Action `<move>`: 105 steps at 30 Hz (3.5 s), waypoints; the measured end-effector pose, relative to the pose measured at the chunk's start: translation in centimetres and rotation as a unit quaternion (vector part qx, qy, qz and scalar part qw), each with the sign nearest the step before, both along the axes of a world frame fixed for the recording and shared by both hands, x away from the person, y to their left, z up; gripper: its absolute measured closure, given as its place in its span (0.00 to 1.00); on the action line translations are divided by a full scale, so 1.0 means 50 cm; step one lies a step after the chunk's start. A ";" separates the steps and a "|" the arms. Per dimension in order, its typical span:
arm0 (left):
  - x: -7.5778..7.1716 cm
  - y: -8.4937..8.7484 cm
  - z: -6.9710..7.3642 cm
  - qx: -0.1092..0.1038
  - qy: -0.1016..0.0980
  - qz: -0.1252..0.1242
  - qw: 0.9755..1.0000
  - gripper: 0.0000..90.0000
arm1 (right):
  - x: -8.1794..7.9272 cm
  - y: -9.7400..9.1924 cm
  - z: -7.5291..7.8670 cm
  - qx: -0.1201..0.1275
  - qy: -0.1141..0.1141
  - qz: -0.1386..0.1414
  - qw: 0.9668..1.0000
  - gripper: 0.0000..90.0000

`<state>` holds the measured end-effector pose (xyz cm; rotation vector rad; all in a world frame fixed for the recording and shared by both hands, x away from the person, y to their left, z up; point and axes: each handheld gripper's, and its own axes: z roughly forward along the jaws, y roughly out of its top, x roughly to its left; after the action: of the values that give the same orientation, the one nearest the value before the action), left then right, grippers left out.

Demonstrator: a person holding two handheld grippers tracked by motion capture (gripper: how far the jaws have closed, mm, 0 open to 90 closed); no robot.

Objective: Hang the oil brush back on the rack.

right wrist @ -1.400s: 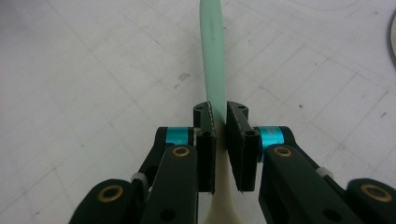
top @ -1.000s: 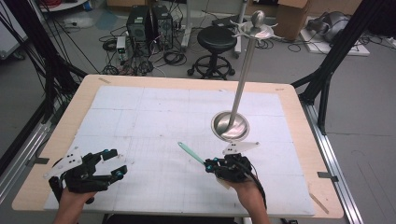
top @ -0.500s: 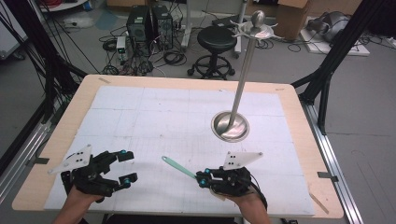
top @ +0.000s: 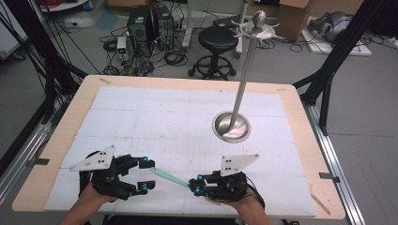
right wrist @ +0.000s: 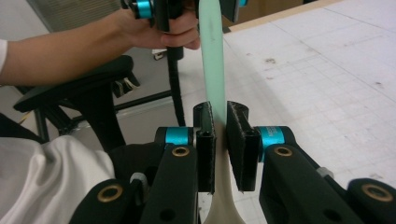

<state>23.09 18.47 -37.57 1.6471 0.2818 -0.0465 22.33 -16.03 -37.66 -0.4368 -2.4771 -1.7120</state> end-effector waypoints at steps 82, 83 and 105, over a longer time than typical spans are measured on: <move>0.014 -0.069 0.092 -0.060 -0.005 -0.049 0.997 0.51 | -0.010 0.067 0.021 0.048 -0.067 0.045 0.996 0.90; 0.012 -0.069 0.092 -0.065 -0.008 -0.058 0.996 0.51 | -0.011 0.067 0.020 0.051 -0.066 0.050 0.995 0.90; 0.015 -0.086 0.092 -0.075 -0.023 -0.116 0.990 0.83 | 0.006 0.064 0.002 0.115 -0.045 0.095 0.988 0.90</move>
<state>23.82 14.16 -32.97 1.5215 0.0479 -0.2006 22.61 -12.85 -37.58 -0.0999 -2.2539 -1.9444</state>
